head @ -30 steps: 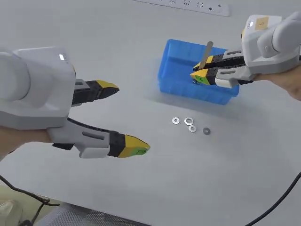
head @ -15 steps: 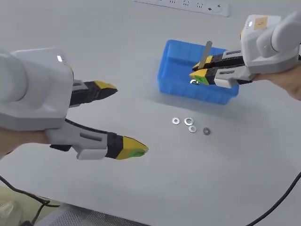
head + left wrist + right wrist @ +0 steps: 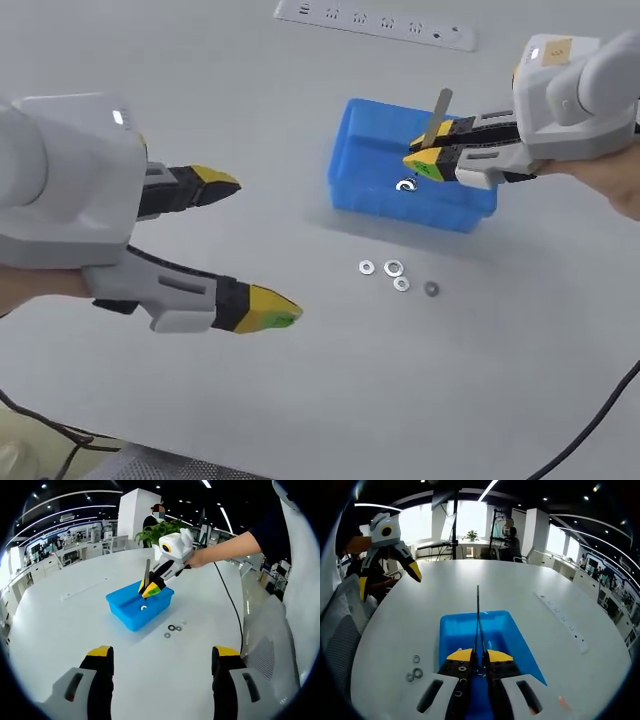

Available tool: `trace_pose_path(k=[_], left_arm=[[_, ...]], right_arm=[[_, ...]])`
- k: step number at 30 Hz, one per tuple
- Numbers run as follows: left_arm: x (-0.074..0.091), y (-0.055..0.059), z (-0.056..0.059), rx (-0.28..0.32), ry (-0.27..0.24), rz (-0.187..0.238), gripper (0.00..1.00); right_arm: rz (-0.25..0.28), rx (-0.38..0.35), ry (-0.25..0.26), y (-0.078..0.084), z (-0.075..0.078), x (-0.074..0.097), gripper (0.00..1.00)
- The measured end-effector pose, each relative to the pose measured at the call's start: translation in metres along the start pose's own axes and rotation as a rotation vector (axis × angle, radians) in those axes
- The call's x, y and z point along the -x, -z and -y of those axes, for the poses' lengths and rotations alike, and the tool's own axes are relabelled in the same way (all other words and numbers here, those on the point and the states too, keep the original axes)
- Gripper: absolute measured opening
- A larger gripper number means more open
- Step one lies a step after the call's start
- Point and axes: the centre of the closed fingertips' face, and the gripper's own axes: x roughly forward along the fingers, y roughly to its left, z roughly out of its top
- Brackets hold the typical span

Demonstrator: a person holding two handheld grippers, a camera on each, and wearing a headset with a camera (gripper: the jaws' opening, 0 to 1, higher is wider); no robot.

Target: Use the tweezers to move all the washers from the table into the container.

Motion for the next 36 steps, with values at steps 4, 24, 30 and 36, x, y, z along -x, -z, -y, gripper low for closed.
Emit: trace_pose_path(k=[4, 24, 30, 36], left_arm=[[-0.007, -0.022, -0.007, -0.038, 0.004, 0.04, 0.81], [-0.103, -0.099, -0.045, -0.229, 0.155, 0.087, 0.5], [-0.112, -0.108, -0.039, -0.261, 0.182, 0.093, 0.37], [-0.111, -0.12, -0.039, -0.317, 0.197, 0.102, 0.21]], right_arm=[[-0.002, 0.005, 0.003, -0.002, -0.002, 0.003, 0.1], [-0.008, 0.037, -0.021, -0.004, -0.001, 0.0, 0.1], [-0.02, 0.06, -0.047, -0.004, -0.007, -0.007, 0.1], [-0.012, 0.077, -0.06, -0.008, -0.01, -0.01, 0.1]])
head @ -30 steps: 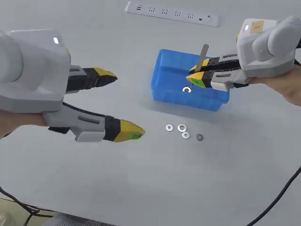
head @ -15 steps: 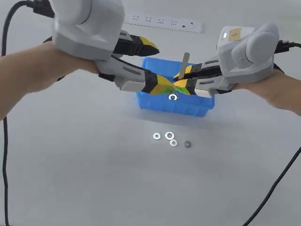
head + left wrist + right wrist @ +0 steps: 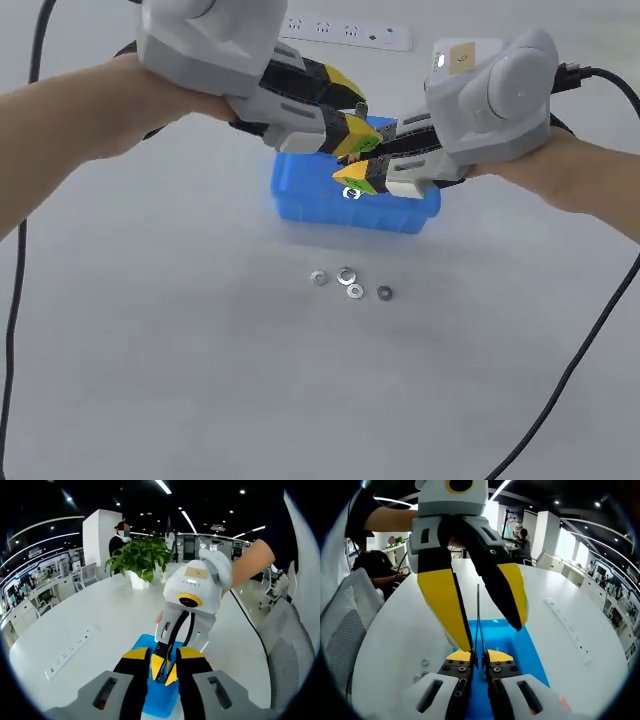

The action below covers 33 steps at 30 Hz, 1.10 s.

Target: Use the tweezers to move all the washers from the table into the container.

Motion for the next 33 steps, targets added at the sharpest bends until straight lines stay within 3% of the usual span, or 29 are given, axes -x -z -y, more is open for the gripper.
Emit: trace_pose_path(k=[2, 12, 19, 33], left_arm=[[0.001, 0.001, 0.005, -0.018, 0.033, -0.018, 0.14], [0.007, -0.003, 0.017, -0.046, 0.065, -0.032, 0.07], [0.009, -0.006, 0.018, -0.16, 0.038, -0.053, 0.06], [0.018, -0.017, 0.025, -0.185, 0.041, -0.041, 0.05]], right_arm=[[0.002, -0.001, -0.001, -0.001, 0.0, 0.0, 0.1], [0.001, 0.02, -0.007, -0.003, 0.0, -0.001, 0.1], [0.017, 0.02, -0.003, -0.005, 0.0, 0.0, 0.1], [0.06, 0.013, 0.0, -0.021, -0.006, 0.007, 0.12]])
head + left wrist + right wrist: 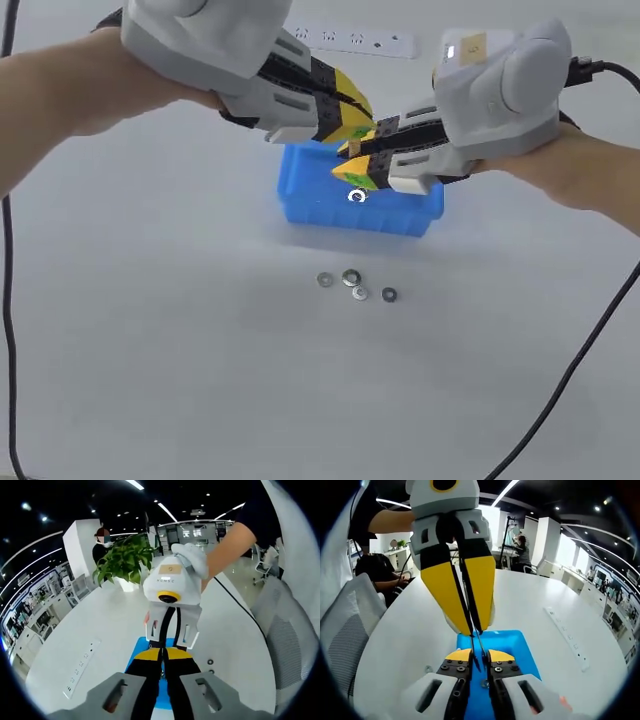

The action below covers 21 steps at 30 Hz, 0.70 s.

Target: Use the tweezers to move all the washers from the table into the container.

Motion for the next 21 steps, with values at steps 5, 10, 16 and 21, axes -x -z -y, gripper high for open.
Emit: trace_pose_path(k=[5, 10, 16, 21], left_arm=[[0.004, -0.006, 0.003, -0.007, 0.002, 0.009, 0.05], [0.008, -0.01, 0.007, -0.013, -0.003, 0.012, 0.05], [0.011, -0.012, 0.014, -0.017, -0.004, 0.004, 0.05], [0.015, -0.018, 0.018, -0.018, -0.01, 0.01, 0.05]], right_arm=[[0.004, 0.013, -0.002, -0.006, -0.007, 0.005, 0.12], [0.02, 0.007, 0.008, -0.013, -0.011, 0.01, 0.13], [0.031, -0.007, 0.007, -0.017, -0.021, 0.014, 0.18], [0.013, -0.014, 0.001, -0.015, -0.031, 0.016, 0.24]])
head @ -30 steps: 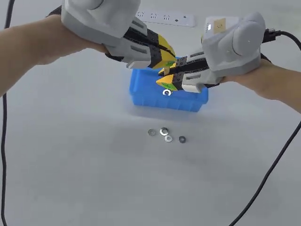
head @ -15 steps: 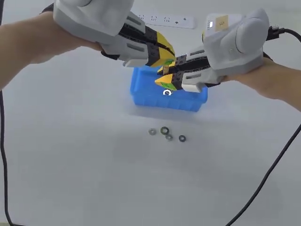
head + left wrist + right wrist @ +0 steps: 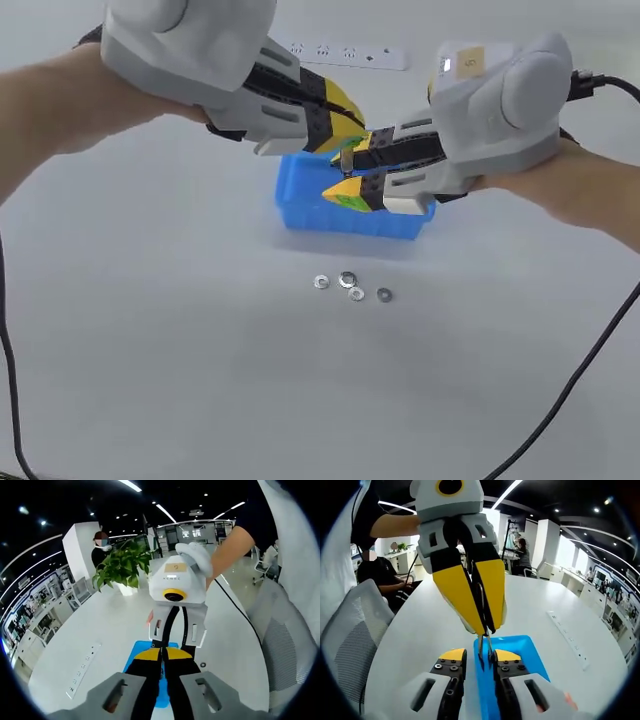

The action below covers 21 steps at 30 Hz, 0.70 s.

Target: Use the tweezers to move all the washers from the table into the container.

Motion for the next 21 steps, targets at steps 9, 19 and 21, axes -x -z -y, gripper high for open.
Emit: trace_pose_path(k=[9, 19, 21], left_arm=[[0.015, 0.0, 0.017, 0.025, -0.017, 0.033, 0.05], [0.024, 0.021, 0.041, 0.067, -0.028, 0.003, 0.05], [0.022, 0.025, 0.045, 0.078, -0.028, -0.001, 0.05]], right_arm=[[0.001, -0.07, 0.093, 0.012, -0.012, 0.014, 0.41], [0.001, -0.076, 0.089, 0.02, -0.049, 0.024, 0.57], [0.003, -0.083, 0.093, 0.021, -0.056, 0.026, 0.61]])
